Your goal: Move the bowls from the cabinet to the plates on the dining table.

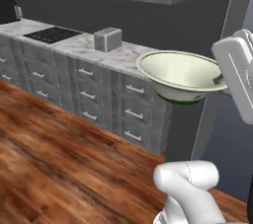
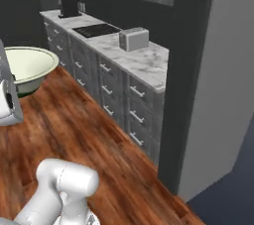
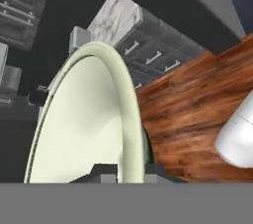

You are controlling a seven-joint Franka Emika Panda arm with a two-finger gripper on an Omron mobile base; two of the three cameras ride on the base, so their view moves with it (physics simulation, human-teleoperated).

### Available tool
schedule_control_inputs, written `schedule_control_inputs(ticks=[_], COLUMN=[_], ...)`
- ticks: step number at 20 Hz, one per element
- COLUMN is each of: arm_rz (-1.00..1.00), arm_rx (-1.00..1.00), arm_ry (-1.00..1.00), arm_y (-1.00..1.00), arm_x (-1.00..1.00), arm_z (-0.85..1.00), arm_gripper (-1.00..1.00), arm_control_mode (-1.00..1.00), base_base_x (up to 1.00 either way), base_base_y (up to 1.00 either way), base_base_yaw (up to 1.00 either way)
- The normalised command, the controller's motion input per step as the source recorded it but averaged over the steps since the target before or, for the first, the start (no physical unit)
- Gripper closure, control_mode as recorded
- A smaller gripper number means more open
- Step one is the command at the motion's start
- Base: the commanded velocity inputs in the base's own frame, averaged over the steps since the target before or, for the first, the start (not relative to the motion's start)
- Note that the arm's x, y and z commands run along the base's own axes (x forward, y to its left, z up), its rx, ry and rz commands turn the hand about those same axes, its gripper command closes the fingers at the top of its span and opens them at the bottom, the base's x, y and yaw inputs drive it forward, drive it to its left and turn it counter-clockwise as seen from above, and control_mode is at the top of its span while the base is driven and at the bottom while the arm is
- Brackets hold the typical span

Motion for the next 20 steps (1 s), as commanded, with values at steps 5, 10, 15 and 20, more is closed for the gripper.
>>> schedule_control_inputs(ticks=[5, 10, 15, 20], arm_rz=[0.00, 0.00, 0.00, 0.00], arm_rx=[0.00, 0.00, 0.00, 0.00], arm_ry=[0.00, 0.00, 0.00, 0.00], arm_y=[0.00, 0.00, 0.00, 0.00], arm_x=[0.00, 0.00, 0.00, 0.00], arm_z=[0.00, 0.00, 0.00, 0.00], arm_gripper=[1.00, 1.00, 1.00, 1.00], arm_control_mode=[1.00, 1.00, 1.00, 1.00], base_base_x=[0.00, 0.00, -0.06, 0.17], base_base_y=[0.00, -0.13, -0.73, -0.82], base_base_yaw=[0.70, 0.67, 0.41, 0.24])
